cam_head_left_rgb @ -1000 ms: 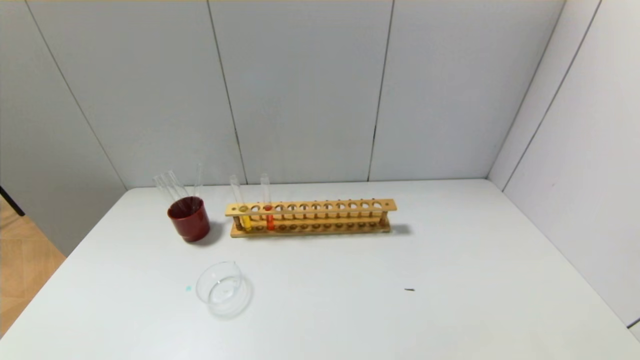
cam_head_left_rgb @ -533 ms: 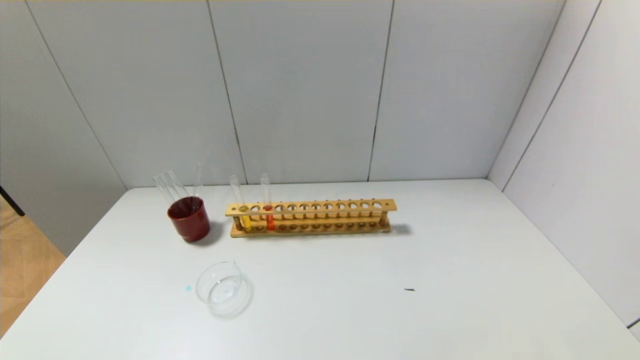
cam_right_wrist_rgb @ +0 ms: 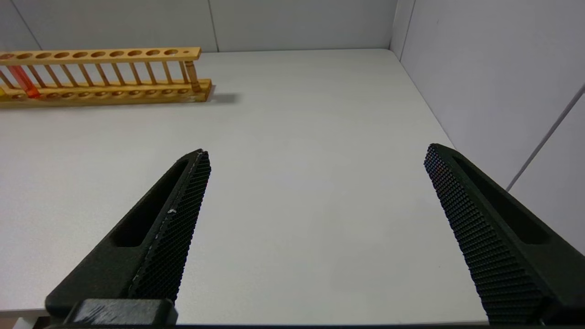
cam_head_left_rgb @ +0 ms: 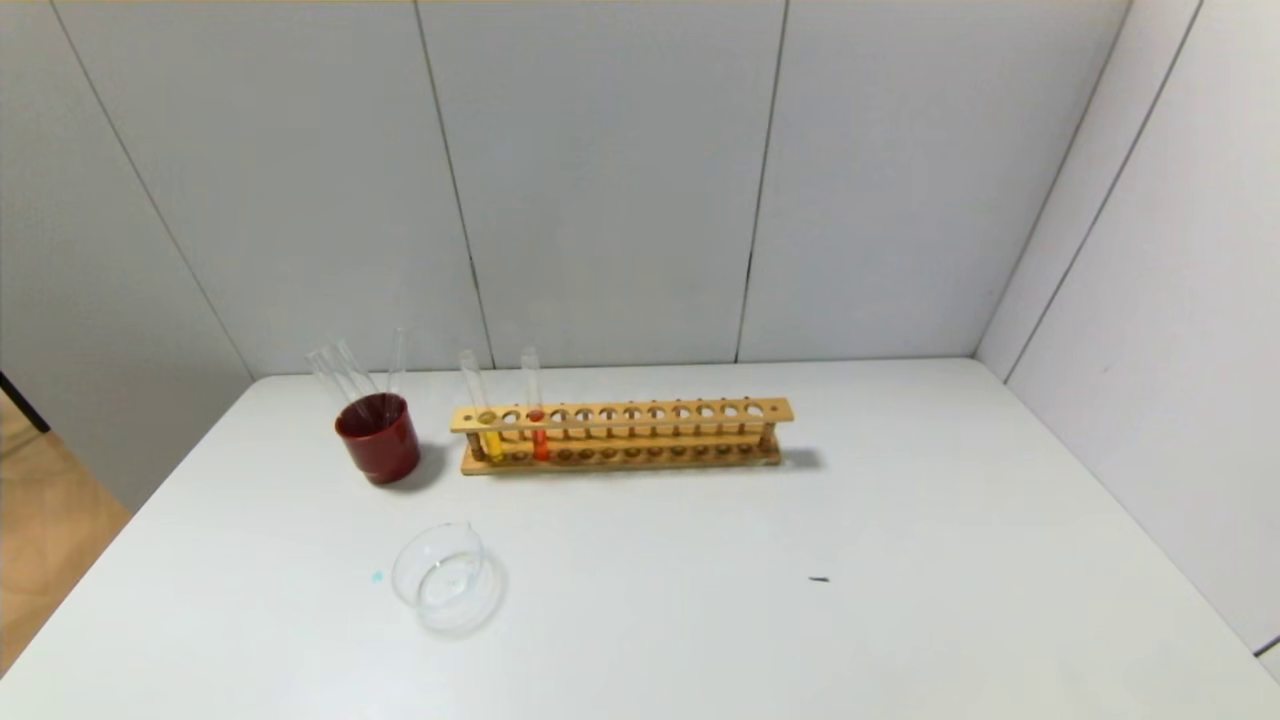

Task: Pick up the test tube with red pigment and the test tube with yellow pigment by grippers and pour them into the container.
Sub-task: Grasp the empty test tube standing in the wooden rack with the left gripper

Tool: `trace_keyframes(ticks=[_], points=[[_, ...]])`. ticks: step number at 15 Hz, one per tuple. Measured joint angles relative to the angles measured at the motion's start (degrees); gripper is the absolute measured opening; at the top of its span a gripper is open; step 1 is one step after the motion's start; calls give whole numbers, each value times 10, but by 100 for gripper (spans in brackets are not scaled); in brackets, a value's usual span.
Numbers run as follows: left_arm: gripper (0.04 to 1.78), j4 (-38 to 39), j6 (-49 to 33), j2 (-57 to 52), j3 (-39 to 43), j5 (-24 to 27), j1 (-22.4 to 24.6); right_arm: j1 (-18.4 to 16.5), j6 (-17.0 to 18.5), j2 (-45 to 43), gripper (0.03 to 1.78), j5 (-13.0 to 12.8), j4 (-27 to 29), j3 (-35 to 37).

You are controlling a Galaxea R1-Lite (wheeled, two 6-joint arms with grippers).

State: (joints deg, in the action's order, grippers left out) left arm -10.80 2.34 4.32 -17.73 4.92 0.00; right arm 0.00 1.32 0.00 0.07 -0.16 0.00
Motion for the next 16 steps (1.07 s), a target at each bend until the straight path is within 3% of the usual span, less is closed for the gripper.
trace_keyframes(ticks=[6,16], points=[[174,18,-3,157,-86,71,0,0,0,0,171,0,0,0],[174,316,-16,534,-96,86,-33,0,0,0,171,0,0,0]])
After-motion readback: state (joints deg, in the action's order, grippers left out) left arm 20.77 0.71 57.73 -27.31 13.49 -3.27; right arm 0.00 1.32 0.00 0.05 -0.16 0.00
